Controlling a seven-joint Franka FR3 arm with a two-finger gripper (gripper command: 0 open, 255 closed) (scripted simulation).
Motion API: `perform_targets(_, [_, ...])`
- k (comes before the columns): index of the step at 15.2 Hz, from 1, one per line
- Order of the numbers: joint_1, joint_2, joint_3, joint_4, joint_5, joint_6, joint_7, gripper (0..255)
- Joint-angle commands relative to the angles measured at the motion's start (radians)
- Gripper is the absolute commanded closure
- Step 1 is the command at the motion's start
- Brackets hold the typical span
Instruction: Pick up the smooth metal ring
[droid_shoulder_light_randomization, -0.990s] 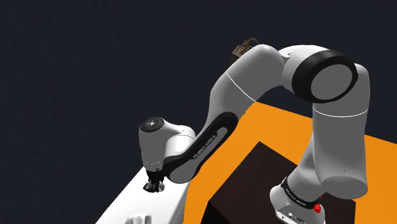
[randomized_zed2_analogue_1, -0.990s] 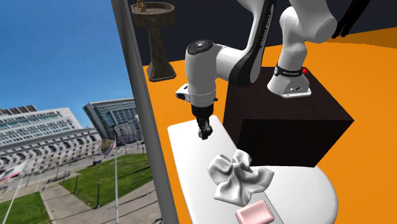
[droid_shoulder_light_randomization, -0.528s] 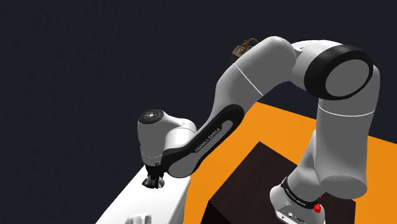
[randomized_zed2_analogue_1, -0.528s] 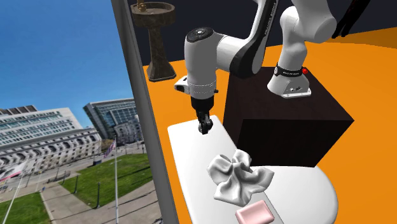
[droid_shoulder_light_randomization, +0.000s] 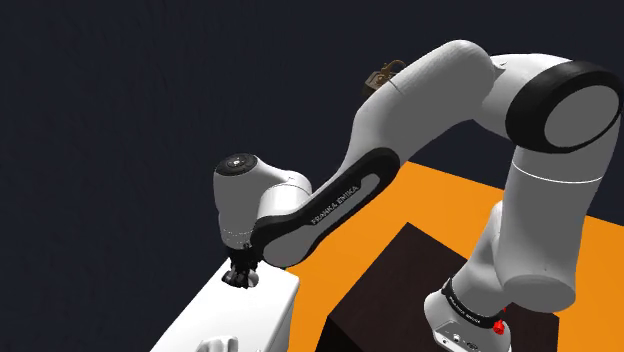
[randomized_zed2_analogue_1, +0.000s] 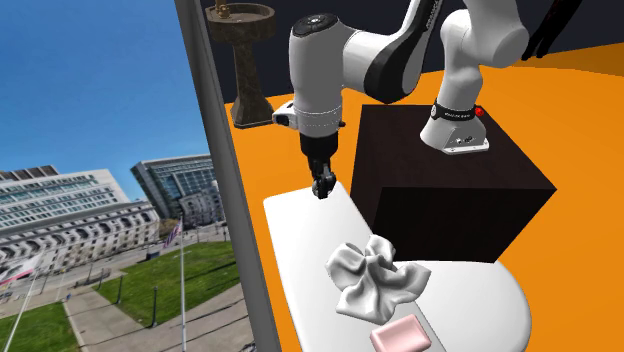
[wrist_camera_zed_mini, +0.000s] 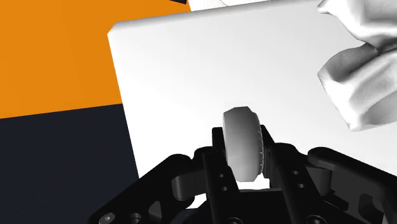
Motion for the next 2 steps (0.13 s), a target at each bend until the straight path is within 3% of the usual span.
perform_targets(1, [-0.002,-0.010,0.003,0.004,0.006,-0.014,-0.003,255])
perform_targets(2, [-0.002,-0.010,0.003,0.004,0.006,-0.014,-0.003,255])
